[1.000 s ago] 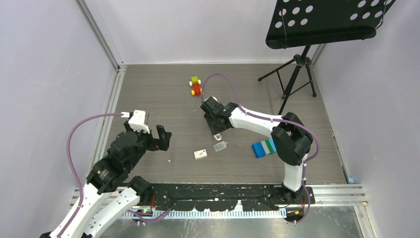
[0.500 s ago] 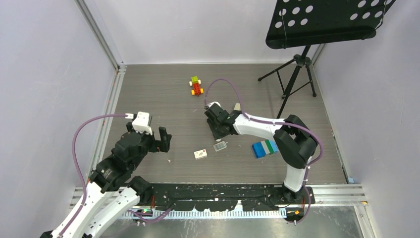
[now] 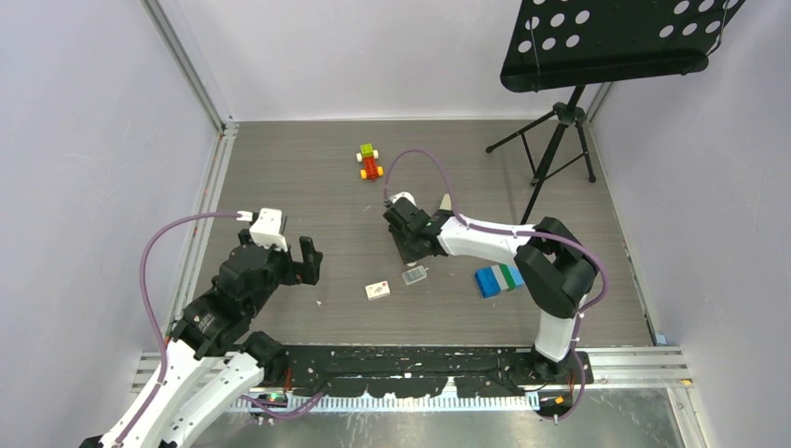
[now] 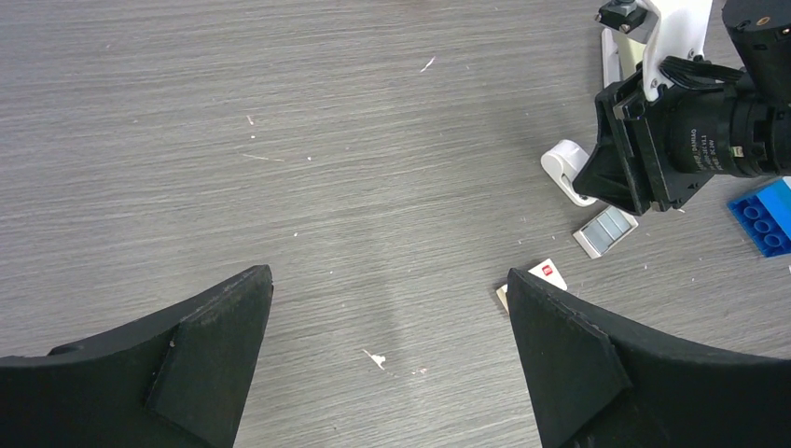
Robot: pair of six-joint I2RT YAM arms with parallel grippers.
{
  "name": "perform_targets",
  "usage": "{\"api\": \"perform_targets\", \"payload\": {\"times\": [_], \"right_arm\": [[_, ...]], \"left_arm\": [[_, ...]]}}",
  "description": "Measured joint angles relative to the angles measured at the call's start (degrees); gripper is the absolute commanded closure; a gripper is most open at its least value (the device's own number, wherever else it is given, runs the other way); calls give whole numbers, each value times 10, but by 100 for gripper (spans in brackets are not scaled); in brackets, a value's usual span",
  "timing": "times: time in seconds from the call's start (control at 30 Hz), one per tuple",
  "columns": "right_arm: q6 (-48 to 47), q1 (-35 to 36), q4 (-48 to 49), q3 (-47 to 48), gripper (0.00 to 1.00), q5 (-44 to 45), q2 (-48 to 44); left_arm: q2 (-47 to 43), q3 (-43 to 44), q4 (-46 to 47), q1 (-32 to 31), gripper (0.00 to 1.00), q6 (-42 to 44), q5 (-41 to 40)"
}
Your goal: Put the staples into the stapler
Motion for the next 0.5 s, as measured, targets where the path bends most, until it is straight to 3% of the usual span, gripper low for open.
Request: {"api": "perform_targets", "payload": {"times": [0.5], "right_arm": [[14, -10, -93, 113, 81, 42, 18]], "left_arm": [[-1, -7, 2, 22, 1, -2, 26]]}}
